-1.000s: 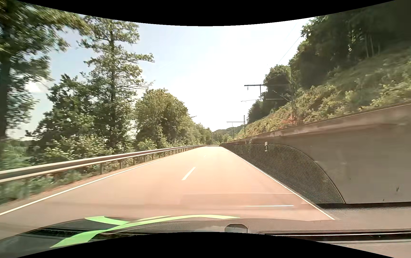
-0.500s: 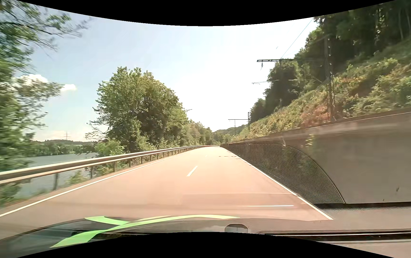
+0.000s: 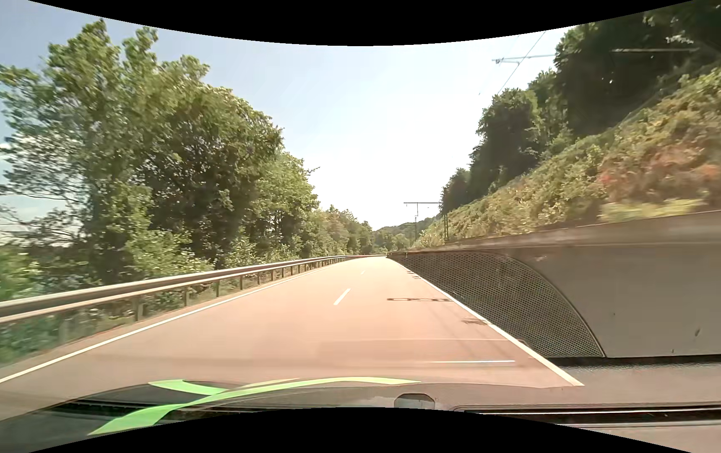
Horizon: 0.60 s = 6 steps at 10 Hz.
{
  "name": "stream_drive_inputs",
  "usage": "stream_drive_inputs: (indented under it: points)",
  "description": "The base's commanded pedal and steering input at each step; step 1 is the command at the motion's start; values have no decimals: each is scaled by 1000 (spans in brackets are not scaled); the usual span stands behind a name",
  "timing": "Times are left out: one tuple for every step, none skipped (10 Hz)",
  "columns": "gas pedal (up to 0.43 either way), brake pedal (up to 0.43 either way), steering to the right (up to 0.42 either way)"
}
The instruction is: Follow the waypoints while adhering to traffic rules and regulations
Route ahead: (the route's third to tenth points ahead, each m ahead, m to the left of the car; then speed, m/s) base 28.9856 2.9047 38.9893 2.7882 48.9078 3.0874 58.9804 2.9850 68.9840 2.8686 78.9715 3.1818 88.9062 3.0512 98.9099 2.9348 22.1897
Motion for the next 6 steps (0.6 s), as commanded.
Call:
stream_drive_inputs:
  points:
    - [248, 0, -5]
    - [240, 0, -6]
    - [248, 0, -5]
    - [248, 0, -5]
    - [260, 0, -6]
    - [280, 0, -5]
